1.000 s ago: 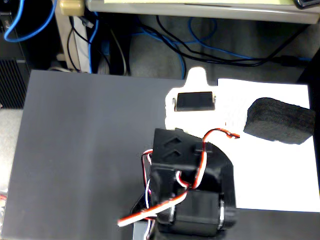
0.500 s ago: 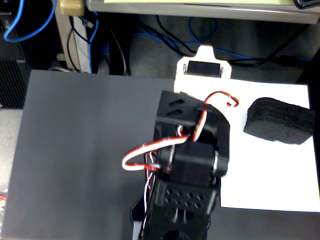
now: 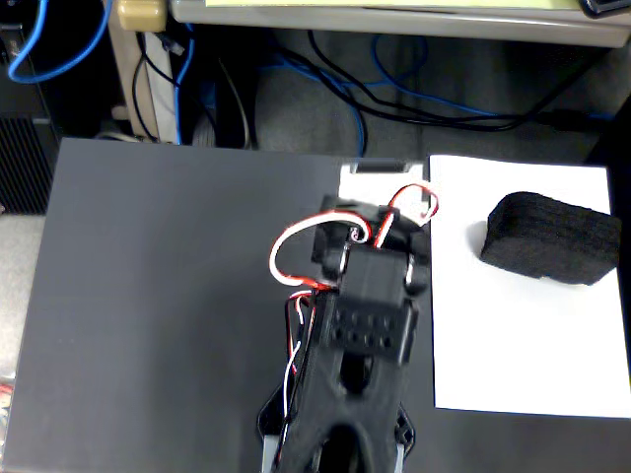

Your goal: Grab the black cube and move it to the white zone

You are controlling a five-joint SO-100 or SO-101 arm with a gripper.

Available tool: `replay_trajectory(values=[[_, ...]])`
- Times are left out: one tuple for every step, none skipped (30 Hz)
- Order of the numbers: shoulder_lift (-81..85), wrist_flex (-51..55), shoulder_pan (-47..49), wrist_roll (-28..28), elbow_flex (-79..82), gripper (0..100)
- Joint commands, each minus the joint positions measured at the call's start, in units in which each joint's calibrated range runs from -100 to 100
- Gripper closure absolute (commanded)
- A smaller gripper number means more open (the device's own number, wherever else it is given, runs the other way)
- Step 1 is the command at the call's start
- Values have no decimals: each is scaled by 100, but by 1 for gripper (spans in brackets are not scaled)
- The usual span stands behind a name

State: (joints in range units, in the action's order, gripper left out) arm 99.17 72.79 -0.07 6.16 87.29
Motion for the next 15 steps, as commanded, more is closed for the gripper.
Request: replay_trajectory(values=[[58,-357,-22,154,1271,98],[58,-332,-29,180,1262,98],[41,-306,7,180,1262,98],[33,-272,7,148,1262,98],[33,-143,-29,133,1262,98],[33,-152,-44,128,1262,98],[33,-152,-44,128,1262,98],[24,-152,-44,122,1262,99],[24,-152,-15,112,1262,99],[33,-143,22,70,1271,99],[58,-152,29,-35,1271,99],[66,-229,29,-66,1271,99],[66,-426,29,-66,1271,99],[58,-640,29,-66,1271,99],[33,-658,29,-66,1271,99]])
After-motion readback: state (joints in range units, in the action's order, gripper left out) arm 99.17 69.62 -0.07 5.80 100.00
